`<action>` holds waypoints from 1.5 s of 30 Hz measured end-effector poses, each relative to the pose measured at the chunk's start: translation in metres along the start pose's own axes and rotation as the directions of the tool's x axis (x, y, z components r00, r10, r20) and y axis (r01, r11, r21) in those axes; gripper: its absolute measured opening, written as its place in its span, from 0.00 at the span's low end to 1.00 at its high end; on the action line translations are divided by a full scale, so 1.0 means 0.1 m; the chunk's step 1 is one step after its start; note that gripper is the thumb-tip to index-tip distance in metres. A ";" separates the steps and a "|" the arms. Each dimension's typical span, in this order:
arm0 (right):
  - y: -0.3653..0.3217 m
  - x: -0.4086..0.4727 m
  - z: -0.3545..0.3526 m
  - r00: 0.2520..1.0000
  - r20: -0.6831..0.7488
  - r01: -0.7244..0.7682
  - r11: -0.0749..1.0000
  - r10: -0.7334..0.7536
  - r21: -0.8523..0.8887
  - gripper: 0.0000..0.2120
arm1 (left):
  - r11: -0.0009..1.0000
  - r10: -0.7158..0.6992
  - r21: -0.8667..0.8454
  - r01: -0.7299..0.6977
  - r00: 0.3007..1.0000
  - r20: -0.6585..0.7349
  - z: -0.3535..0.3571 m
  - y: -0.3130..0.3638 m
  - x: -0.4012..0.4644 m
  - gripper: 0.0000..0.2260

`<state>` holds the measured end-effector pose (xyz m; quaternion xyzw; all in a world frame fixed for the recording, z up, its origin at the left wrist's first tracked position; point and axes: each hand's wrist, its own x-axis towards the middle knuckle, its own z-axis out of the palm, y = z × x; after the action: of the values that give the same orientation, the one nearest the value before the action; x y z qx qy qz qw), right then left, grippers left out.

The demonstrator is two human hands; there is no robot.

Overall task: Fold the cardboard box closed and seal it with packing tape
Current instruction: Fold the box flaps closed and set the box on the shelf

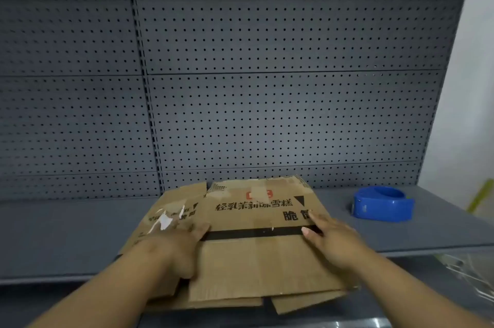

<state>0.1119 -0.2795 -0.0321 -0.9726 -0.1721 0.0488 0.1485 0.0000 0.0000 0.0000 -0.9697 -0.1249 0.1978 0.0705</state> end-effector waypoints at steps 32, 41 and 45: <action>-0.12 0.13 -0.01 1.000 0.030 -0.006 0.998 0.008 -0.055 0.29 | 0.957 0.067 -0.263 -0.123 0.975 -0.212 0.17 0.10 0.03 0.36; -0.40 -0.01 -0.46 0.997 -0.068 0.043 0.998 -0.040 0.052 0.24 | 0.904 0.040 -0.393 -0.169 0.948 -0.316 -0.19 -0.29 -0.09 0.19; -0.59 -0.05 -0.61 0.993 -0.114 0.048 0.995 -0.038 0.085 0.20 | 0.871 0.103 -0.407 -0.274 0.913 -0.394 -0.37 -0.49 -0.21 0.13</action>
<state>0.0975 -0.2449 0.0443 -0.9624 -0.1822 -0.0017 0.2013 -0.0143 0.0385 0.0504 -0.9861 -0.0557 -0.0116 -0.1561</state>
